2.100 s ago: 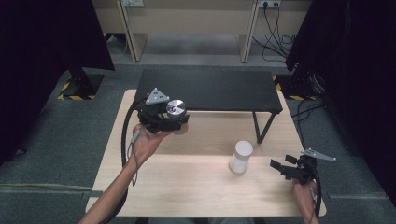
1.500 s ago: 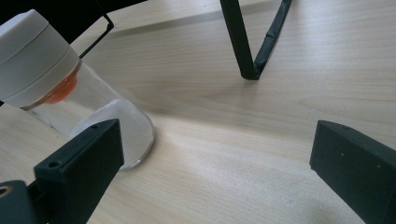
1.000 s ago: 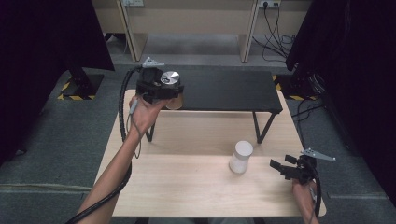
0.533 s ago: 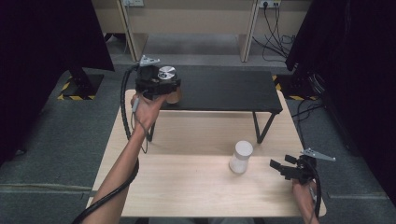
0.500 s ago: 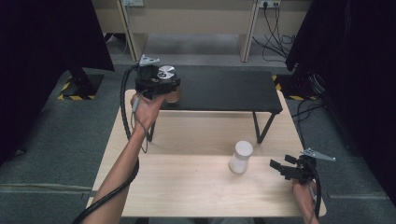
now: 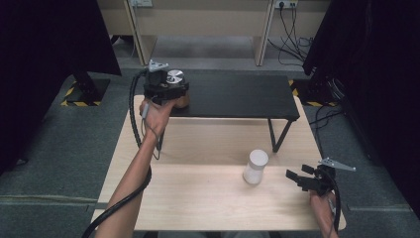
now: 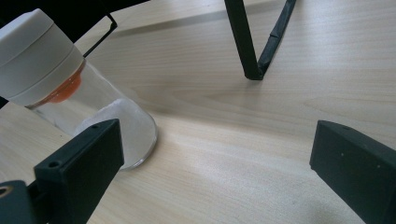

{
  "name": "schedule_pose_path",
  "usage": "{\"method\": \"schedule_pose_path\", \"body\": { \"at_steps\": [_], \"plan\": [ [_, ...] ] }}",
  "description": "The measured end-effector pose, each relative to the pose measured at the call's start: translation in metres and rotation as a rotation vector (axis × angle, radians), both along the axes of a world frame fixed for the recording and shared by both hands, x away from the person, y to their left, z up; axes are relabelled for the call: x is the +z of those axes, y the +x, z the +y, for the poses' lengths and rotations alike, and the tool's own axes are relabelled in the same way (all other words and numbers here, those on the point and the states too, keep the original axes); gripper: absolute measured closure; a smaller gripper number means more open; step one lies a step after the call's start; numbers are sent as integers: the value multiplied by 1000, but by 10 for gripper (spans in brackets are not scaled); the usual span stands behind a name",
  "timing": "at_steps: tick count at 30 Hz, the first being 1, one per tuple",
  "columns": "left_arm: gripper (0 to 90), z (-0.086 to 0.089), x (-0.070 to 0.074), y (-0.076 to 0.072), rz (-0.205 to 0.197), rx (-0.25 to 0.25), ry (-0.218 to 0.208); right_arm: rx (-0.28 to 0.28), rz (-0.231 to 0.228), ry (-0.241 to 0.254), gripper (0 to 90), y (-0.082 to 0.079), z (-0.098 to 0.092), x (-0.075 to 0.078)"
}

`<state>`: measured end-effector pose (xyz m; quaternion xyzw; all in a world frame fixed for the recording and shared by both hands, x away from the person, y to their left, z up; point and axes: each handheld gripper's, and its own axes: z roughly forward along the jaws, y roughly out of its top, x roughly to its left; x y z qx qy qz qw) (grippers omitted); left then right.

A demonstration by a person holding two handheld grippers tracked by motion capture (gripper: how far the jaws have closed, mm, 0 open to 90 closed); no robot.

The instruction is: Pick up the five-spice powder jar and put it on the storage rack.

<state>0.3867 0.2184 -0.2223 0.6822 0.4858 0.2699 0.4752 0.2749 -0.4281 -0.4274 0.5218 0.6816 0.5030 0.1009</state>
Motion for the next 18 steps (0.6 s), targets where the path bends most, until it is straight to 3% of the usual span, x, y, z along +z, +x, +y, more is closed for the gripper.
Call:
{"method": "schedule_pose_path", "body": {
  "at_steps": [10,18],
  "plan": [
    [307,-6,2,10,23,14,29,4,-1,-1,30,0,0,0],
    [294,-6,4,11,34,14,17,4,0,-2,30,0,0,1]
  ]
}}
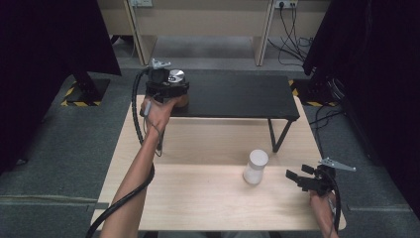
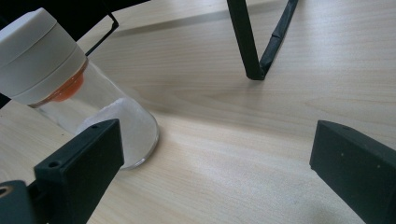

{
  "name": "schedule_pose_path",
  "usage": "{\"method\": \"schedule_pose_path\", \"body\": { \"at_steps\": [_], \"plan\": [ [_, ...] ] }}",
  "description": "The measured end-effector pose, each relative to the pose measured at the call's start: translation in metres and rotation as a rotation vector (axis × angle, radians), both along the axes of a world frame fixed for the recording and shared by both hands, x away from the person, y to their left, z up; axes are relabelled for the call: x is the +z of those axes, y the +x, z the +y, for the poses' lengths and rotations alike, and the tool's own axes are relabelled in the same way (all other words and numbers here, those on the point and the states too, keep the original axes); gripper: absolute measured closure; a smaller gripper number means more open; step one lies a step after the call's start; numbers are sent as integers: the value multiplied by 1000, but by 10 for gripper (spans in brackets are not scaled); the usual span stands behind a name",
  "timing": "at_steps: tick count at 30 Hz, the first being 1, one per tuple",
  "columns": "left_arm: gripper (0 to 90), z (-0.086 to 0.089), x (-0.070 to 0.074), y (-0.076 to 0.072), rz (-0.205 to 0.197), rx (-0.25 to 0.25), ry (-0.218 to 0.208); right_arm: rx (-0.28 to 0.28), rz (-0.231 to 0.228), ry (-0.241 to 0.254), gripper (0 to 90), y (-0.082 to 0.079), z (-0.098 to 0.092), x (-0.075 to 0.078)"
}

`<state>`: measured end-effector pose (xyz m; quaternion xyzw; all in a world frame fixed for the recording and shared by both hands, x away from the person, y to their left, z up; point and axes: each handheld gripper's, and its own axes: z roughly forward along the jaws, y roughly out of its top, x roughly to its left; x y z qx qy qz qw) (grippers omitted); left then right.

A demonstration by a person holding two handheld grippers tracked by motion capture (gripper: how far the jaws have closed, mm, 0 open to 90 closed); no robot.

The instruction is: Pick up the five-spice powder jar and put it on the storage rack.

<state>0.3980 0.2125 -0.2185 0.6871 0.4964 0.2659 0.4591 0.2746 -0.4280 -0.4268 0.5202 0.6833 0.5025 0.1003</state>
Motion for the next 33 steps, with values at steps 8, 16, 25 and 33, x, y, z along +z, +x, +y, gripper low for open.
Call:
{"method": "schedule_pose_path", "body": {
  "at_steps": [8,16,25,33],
  "plan": [
    [129,7,1,-6,-19,3,-36,0,-2,-4,30,-1,1,1],
    [64,17,3,-17,-39,-25,-78,2,2,-8,30,0,2,0],
    [14,18,0,-31,-58,-52,-54,0,4,-8,30,0,2,0],
    [1,30,-1,-40,-76,-69,-97,-1,4,-8,30,0,2,0]
  ]
}}
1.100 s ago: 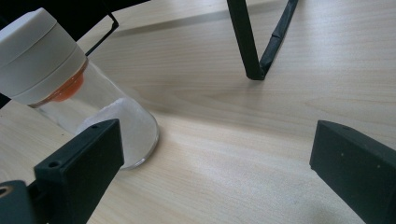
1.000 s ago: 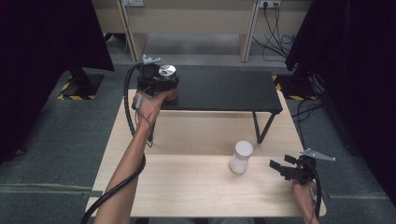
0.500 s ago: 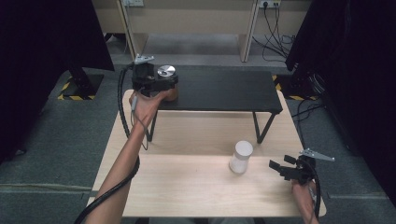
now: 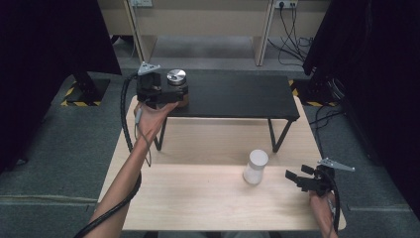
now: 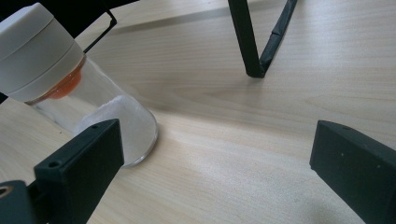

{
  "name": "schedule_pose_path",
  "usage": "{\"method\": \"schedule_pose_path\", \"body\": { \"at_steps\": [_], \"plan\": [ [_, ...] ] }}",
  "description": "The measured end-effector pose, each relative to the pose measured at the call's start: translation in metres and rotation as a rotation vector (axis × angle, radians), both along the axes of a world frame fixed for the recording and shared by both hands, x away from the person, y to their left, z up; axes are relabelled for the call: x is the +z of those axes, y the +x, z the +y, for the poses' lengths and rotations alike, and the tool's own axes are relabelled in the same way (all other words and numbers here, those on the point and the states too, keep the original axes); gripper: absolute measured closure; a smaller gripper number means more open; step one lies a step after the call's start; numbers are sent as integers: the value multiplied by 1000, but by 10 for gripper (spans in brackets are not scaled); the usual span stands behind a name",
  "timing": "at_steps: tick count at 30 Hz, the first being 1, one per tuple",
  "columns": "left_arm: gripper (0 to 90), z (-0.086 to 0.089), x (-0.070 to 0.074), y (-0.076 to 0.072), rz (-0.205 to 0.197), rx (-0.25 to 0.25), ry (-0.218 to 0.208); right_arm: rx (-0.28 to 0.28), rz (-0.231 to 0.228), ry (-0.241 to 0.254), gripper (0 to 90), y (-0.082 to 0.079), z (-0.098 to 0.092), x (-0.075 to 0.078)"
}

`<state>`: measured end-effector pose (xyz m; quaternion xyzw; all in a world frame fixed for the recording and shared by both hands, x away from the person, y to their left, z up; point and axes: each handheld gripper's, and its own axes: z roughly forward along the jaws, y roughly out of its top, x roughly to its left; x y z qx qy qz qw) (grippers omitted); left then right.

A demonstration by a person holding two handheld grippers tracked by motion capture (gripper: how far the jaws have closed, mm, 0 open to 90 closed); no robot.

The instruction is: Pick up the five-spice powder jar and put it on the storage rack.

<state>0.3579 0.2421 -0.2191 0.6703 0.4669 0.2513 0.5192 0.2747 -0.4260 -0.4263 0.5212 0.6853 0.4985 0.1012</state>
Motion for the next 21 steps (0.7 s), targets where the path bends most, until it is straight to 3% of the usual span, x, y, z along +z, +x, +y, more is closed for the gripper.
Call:
{"method": "schedule_pose_path", "body": {
  "at_steps": [4,11,16,21],
  "plan": [
    [1,5,0,-7,-7,-2,-19,-1,-1,1,30,0,0,0],
    [0,6,-2,-23,-27,7,-4,-2,-3,1,30,-1,0,0],
    [0,3,-1,-30,-7,7,25,0,-4,-2,30,-1,0,1],
    [0,5,-4,-37,2,5,21,-2,-5,-1,30,-1,0,1]
  ]
}}
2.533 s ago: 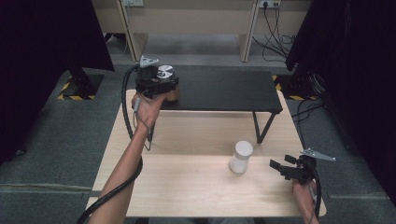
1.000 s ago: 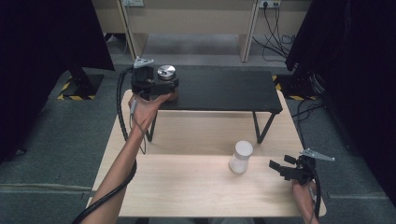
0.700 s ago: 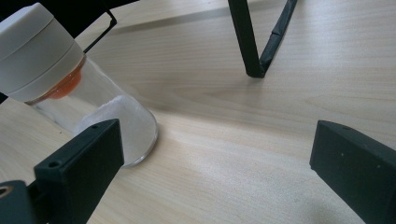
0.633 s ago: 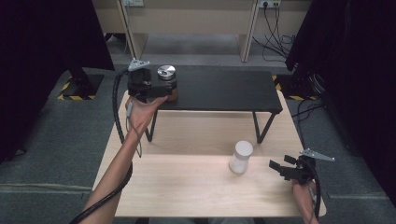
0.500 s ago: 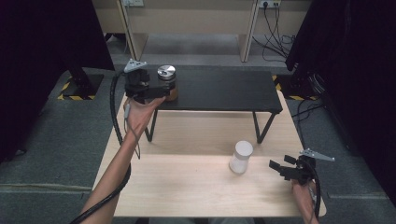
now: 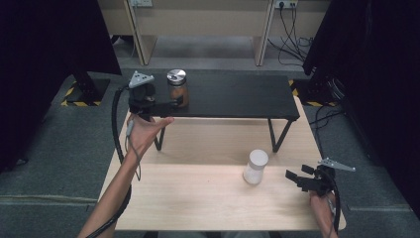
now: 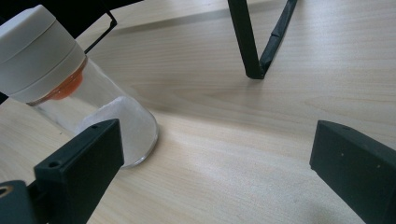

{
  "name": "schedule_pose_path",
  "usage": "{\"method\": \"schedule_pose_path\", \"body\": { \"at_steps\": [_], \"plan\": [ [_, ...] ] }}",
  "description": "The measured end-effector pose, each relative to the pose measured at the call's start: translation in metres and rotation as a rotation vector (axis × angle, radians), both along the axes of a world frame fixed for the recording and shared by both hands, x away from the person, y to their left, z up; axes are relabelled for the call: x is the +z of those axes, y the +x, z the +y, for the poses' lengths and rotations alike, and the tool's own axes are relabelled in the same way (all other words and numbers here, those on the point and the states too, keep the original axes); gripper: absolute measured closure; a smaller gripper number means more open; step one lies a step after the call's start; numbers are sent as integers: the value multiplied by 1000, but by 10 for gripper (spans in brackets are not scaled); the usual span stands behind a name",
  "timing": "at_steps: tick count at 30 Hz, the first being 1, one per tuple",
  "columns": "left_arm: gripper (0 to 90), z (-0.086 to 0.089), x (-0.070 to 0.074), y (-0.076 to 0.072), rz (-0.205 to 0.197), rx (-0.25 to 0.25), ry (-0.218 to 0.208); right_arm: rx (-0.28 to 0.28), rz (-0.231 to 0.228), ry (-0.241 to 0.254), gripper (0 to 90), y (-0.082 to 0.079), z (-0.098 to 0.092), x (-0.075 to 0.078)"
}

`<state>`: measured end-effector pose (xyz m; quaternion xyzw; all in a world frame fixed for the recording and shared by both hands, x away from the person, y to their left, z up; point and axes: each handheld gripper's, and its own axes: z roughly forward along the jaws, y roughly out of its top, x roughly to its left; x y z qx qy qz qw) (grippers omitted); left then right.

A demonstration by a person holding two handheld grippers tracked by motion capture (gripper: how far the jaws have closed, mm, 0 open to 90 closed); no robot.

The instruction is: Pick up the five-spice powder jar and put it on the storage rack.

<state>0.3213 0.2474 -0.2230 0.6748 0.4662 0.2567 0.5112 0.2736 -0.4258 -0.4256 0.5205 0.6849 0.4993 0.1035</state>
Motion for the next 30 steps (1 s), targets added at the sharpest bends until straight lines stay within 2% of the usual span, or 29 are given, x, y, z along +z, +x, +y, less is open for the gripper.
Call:
{"method": "schedule_pose_path", "body": {
  "at_steps": [2,3,6,7,8,10,14,19,22,27,30],
  "plan": [
    [0,0,-2,-5,0,-11,6,0,1,0,30,0,0,0],
    [0,-2,-3,-9,15,-17,15,0,1,-2,30,0,0,0],
    [0,-1,-9,-18,22,-32,1,0,0,-3,30,0,1,1],
    [0,-1,-9,-18,22,-32,1,0,0,-3,30,0,1,1],
    [0,-1,-12,-24,22,-35,9,0,-1,-3,29,0,1,1],
    [0,-5,-16,-31,18,-31,20,0,0,-3,30,0,1,1],
    [0,-5,-22,-38,11,-64,15,0,0,-4,30,-1,1,1],
    [0,-8,-24,-47,-2,-81,24,-1,-1,-3,30,-1,1,1],
    [0,-6,-26,-51,-5,-94,12,0,-2,-3,30,-1,1,1],
    [0,0,-41,-64,-20,-121,0,-2,-5,-1,30,-2,1,1],
    [0,6,-53,-69,-15,-127,-17,1,-5,-5,30,-2,1,1]
  ]
}}
